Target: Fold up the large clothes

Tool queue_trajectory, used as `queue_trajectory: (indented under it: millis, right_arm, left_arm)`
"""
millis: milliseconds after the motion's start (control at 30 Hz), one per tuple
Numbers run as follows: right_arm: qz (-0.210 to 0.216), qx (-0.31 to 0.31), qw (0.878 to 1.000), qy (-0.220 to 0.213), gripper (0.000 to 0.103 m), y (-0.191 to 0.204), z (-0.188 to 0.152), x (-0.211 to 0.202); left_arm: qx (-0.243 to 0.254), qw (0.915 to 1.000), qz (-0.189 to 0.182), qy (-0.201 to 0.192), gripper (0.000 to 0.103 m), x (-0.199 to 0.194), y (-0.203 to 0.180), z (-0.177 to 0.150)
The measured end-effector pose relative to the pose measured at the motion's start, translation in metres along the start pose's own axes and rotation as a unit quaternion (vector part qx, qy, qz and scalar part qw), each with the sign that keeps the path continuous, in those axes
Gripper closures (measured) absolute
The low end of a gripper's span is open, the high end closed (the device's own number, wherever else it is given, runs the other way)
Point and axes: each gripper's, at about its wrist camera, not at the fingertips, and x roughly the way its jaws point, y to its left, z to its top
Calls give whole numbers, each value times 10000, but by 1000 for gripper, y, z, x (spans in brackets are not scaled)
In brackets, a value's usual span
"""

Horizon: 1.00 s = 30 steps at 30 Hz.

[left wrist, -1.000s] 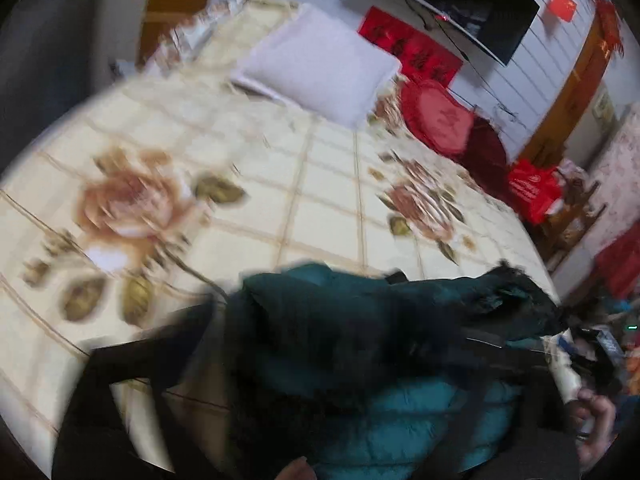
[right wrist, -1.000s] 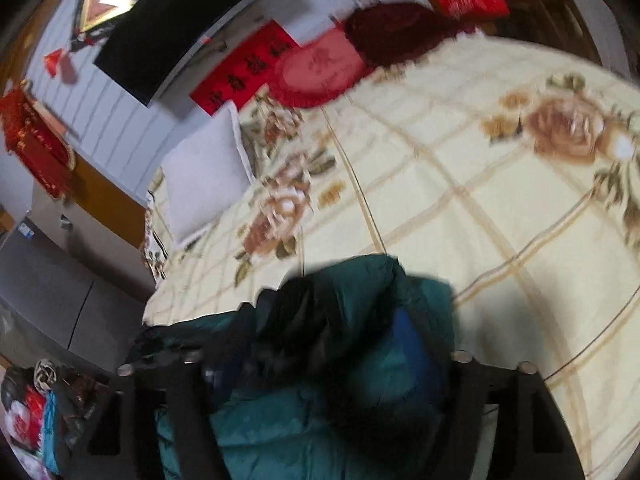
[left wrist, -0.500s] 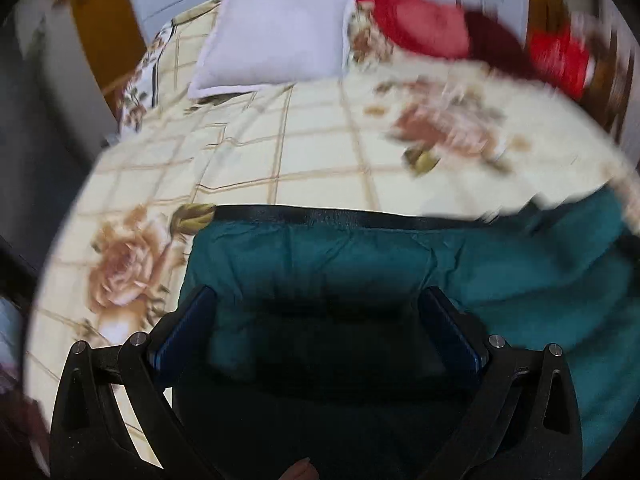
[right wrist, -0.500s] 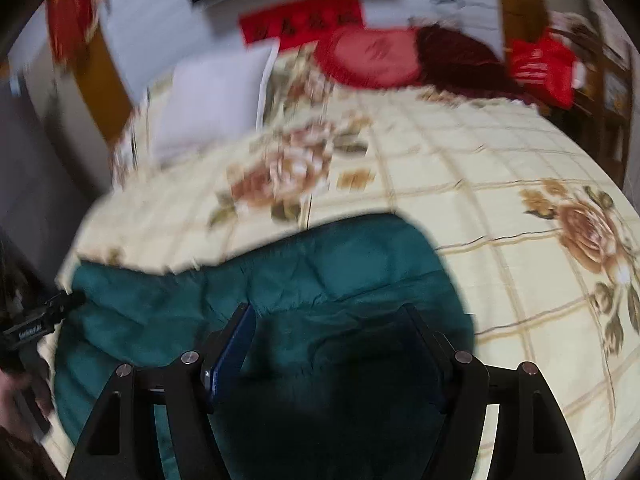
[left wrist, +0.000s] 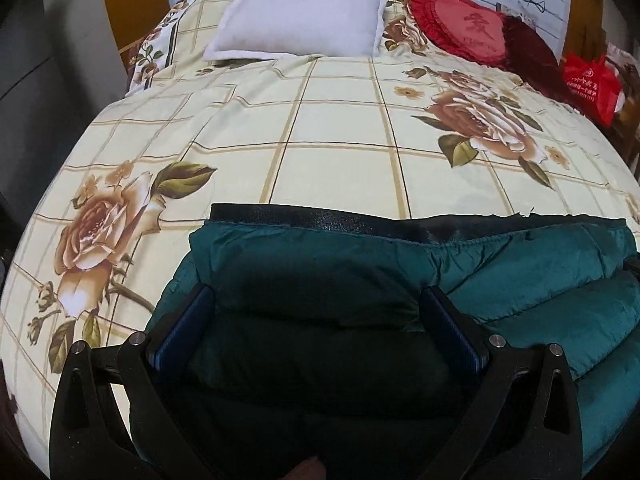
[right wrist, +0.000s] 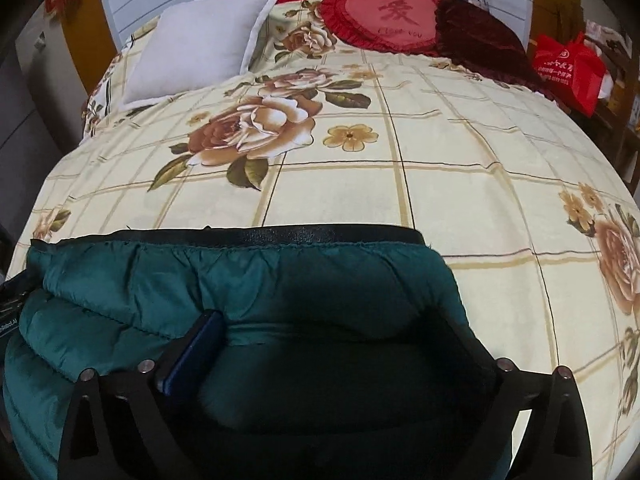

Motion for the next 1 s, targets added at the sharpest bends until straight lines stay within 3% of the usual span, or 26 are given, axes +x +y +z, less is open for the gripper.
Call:
queue_trajectory:
  millis: [167, 367, 500, 733, 867, 900, 1000]
  right_arm:
    - [111, 62, 9999, 27, 0, -3, 0, 1]
    - [0, -80, 9997, 252, 1, -2, 4, -18]
    - [184, 266, 9984, -469, 1, -13, -2, -81]
    - [183, -152, 9959, -872, 1, -24, -62, -160]
    - [412, -7, 9945, -958, 1, -44, -98, -176]
    - [661, 173, 9932, -939, 1, -56, -111, -170]
    - [723, 324, 9937, -794, 1, -61, -120, -151]
  left_arm:
    - [54, 9999, -34, 136, 0, 2, 0, 3]
    - [257, 9931, -227, 1120, 0, -4, 7, 16]
    - [173, 9983, -371, 411, 0, -62, 27, 9]
    - [339, 9979, -465, -294, 0, -127, 64, -50]
    - [114, 9951, -758, -631, 0, -147, 95, -83]
    - [-12, 9941, -854, -674, 0, -147, 102, -86]
    - [-422, 9912, -1065, -658, 0, -138, 112, -89]
